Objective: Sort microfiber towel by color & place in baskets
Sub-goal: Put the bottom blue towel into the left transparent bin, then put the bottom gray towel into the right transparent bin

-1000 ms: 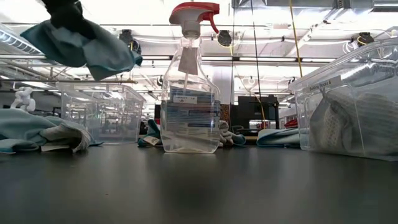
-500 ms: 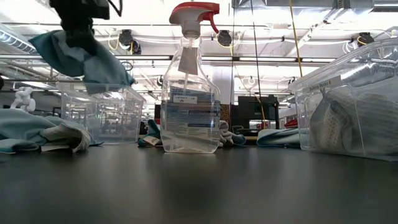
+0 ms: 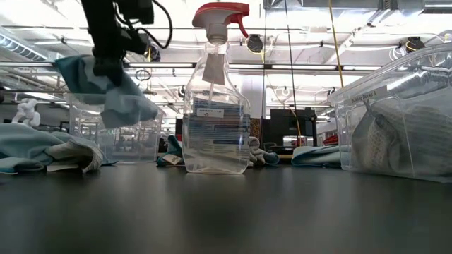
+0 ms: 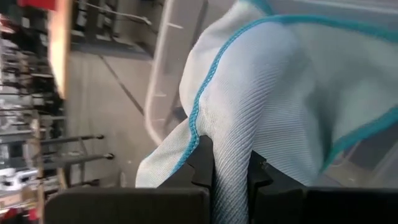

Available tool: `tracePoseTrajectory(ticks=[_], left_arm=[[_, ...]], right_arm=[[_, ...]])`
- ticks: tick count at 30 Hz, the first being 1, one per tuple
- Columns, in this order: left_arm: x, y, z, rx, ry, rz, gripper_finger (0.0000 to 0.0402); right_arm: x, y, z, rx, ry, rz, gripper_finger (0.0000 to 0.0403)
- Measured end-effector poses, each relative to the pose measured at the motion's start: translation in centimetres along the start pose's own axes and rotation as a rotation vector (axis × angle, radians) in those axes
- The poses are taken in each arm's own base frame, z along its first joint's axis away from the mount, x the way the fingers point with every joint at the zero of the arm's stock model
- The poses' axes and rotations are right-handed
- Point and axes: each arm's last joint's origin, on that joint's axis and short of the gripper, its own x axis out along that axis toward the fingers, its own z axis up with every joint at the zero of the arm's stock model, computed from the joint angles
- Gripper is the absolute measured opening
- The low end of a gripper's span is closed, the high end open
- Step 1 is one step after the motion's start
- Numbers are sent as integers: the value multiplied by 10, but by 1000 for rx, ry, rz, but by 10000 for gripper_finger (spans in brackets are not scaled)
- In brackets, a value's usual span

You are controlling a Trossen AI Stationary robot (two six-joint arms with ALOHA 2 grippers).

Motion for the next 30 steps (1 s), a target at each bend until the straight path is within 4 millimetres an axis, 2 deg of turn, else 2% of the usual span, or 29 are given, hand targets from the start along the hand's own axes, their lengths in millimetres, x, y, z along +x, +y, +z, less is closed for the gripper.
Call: tracePoseTrajectory(ticks=[9, 12, 21, 25, 30], left_arm=[[16, 1, 11, 2, -1, -85, 31], [17, 2, 13, -15, -16, -92, 60], [17, 3, 15, -42, -38, -89, 188], [17, 3, 17, -53, -51, -86, 213], [16, 4, 17, -63, -61, -81, 219]], right_arm=[[0, 0, 0, 0, 1, 3, 208], [0, 0, 0, 0, 1, 4, 208], [0, 0, 0, -1, 1, 3, 208], [0, 0, 0, -2, 1, 3, 208], [0, 0, 0, -5, 4, 3, 208]])
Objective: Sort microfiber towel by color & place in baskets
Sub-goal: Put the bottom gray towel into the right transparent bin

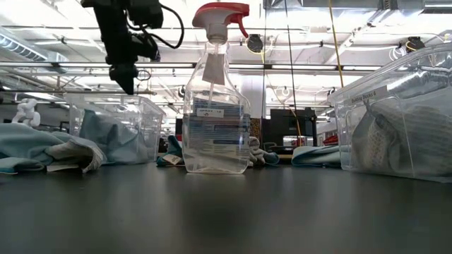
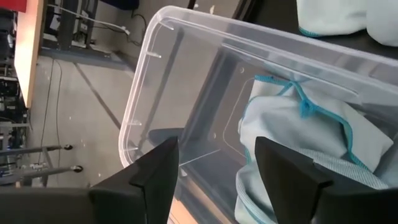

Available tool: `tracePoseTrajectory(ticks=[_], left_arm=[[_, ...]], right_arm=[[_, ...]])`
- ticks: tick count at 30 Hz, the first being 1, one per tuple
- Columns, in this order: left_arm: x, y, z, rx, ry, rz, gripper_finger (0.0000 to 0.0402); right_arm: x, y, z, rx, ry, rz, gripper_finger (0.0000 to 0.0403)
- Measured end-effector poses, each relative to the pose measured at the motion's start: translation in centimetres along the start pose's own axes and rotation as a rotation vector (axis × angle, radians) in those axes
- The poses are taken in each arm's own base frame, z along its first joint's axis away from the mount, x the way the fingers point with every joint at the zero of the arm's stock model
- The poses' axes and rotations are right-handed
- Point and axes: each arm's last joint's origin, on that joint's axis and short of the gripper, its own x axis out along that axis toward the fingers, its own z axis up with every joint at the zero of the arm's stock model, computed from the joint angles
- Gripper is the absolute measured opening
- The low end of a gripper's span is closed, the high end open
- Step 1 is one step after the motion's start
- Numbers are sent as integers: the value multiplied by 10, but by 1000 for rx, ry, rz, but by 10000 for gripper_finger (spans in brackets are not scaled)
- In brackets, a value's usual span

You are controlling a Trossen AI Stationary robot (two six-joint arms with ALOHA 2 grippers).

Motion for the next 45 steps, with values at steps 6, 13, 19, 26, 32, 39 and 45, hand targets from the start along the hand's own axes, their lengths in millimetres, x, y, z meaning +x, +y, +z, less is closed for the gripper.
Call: tracePoseTrajectory(ticks=[6, 13, 19, 26, 32, 39, 45], left_arm=[[-9, 4, -2, -29, -52, 4, 219], [-32, 8, -8, -65, -173, -7, 219], [-55, 8, -16, -103, -307, -112, 219], [-73, 1, -22, -112, -402, -286, 219], [-86, -13, -21, -79, -474, -458, 219], [-106, -28, -17, -24, -610, -586, 219], [-123, -40, -18, 24, -693, -673, 219]], right_arm=[[0, 0, -1, -8, 10, -4, 208], [0, -2, -3, -29, 25, -46, 208], [0, -3, -3, -56, 26, -75, 208], [0, -6, -4, -72, 39, -171, 208], [0, -8, -6, -79, 51, -229, 208], [-1, -13, -7, -84, 69, -341, 208], [2, -21, -7, -65, 80, -373, 208]])
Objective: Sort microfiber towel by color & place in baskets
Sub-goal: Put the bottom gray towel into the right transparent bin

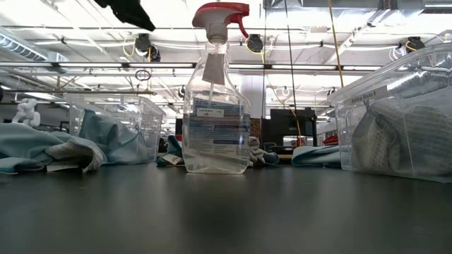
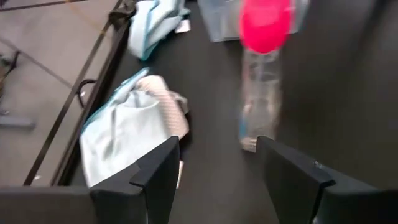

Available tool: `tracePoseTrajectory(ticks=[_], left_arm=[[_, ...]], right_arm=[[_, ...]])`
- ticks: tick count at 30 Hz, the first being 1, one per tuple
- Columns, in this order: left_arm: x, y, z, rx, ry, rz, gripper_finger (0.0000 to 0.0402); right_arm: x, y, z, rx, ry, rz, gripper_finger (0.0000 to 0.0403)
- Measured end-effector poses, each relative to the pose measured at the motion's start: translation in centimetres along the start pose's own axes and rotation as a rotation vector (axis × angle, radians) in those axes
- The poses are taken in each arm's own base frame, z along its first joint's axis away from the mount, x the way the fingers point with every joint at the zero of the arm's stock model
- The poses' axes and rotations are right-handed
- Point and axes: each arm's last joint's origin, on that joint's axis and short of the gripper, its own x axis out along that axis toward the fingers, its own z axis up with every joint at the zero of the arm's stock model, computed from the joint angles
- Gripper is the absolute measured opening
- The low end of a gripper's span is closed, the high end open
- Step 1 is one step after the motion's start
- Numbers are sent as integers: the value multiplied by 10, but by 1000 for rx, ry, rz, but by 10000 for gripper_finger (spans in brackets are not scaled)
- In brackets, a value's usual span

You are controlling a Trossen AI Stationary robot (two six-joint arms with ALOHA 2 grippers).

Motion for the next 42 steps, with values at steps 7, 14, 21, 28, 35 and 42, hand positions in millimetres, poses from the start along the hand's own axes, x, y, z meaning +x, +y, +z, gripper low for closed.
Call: tracePoseTrajectory(ticks=[7, 14, 21, 28, 35, 42], left_arm=[[-5, -19, 1, -1, -18, -98, 219], [-11, -36, 0, -3, -24, -178, 219], [-16, -49, -2, -16, -25, -234, 219], [-8, -64, -3, 5, 14, -265, 219], [8, -87, -7, 9, 100, -289, 219], [20, -118, -16, 14, 187, -329, 219]], right_arm=[[6, -7, -1, 16, 18, -13, 208], [9, -11, -1, 19, 27, -20, 208], [10, -13, -1, 27, 32, -24, 208], [10, -13, -1, 28, 31, -21, 208], [10, -13, -1, 18, 32, -21, 208], [10, -13, -1, 3, 32, -20, 208]])
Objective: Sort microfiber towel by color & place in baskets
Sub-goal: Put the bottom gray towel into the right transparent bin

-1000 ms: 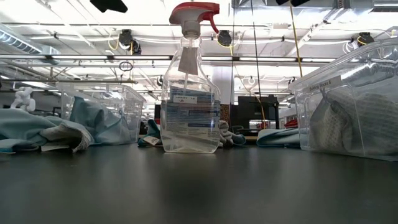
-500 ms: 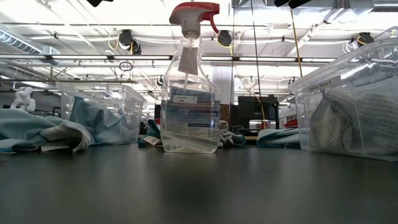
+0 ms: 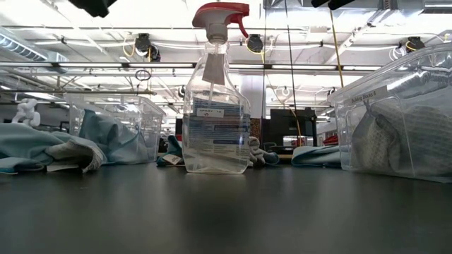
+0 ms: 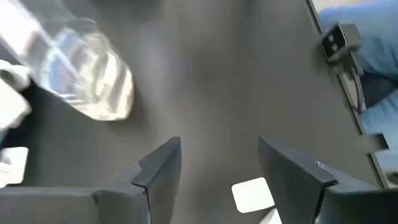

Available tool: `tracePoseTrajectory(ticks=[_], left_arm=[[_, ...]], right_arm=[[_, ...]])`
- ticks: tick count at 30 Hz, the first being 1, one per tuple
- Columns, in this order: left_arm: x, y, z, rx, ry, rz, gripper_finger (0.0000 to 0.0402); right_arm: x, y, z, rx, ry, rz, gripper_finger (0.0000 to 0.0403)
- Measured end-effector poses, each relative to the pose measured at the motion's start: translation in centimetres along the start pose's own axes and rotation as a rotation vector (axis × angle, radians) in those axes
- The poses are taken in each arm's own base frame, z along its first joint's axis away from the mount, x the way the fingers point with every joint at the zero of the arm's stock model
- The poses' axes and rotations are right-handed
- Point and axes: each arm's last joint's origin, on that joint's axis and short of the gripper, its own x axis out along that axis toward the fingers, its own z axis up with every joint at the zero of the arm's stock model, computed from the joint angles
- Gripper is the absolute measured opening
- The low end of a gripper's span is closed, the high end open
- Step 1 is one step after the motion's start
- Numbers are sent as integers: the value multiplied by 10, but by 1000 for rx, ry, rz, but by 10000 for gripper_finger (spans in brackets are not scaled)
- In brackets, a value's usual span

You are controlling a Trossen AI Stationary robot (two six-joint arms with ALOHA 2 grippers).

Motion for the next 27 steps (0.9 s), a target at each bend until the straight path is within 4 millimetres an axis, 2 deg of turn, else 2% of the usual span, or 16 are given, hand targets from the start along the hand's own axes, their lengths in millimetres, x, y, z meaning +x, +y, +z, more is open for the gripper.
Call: tracePoseTrajectory(ticks=[11, 22, 27], left_arm=[[23, -33, -15, -32, 118, -21, 219], [13, -37, -45, -129, 338, 117, 219], [8, -44, -51, -172, 350, 124, 219]], right_arm=[[0, 0, 0, 2, 0, 0, 208], [0, 0, 0, 14, 0, 2, 208], [0, 1, 0, 18, -1, 29, 208]])
